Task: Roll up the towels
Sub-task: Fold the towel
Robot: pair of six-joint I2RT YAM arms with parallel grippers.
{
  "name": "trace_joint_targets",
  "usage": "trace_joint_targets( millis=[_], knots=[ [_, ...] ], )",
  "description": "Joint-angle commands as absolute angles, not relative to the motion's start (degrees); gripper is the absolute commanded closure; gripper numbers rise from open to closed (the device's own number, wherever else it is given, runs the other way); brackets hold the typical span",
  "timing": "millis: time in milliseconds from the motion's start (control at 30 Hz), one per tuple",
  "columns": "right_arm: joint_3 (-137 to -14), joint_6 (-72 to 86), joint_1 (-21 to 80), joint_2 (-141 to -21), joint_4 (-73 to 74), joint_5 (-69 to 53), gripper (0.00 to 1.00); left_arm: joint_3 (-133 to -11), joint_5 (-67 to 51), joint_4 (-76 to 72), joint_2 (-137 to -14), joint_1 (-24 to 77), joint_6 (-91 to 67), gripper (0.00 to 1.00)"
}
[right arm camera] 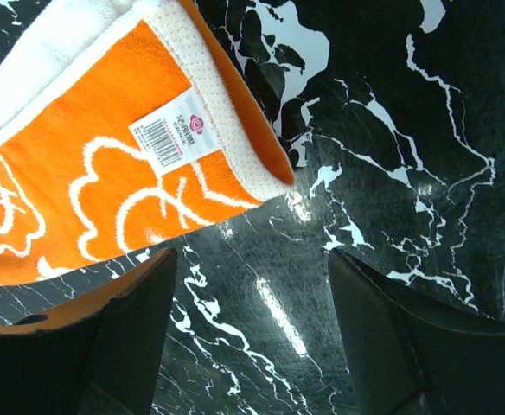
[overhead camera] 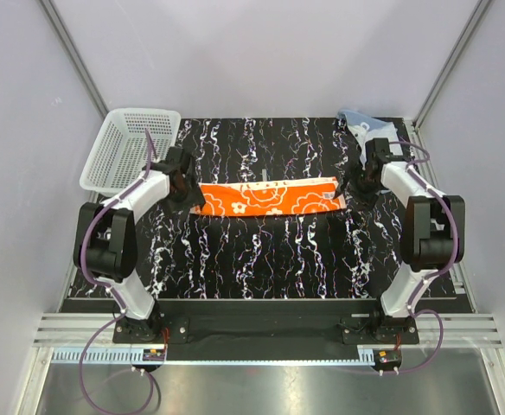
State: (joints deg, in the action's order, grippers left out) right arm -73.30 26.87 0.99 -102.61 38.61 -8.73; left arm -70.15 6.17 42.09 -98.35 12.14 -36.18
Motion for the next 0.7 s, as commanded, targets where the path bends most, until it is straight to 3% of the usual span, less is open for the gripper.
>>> trace_joint_targets(
  millis=[0, 367, 500, 667],
  knots=[
    [-73.13, 27.51, 0.88, -103.27, 34.28, -10.55, 0.23, -67.15, 5.36, 36.65, -96.94, 12.04, -37.53, 0.22],
    [-74.01, 27.68, 0.79, -110.73, 31.73, -9.23, 0.32, -66.97, 6.24, 34.81, -102.04, 12.30, -37.79, 0.21],
    [-73.74, 27.77, 0.70, -112.23, 30.59, -9.14, 0.40, -67.50, 6.77, 34.28, -103.88, 12.30, -37.88, 0.23],
    [-73.30, 27.51, 0.79, -112.76, 30.41, -9.05, 0.58, -69.51, 7.99, 34.72, -106.17, 12.30, -37.53, 0.33]
  ],
)
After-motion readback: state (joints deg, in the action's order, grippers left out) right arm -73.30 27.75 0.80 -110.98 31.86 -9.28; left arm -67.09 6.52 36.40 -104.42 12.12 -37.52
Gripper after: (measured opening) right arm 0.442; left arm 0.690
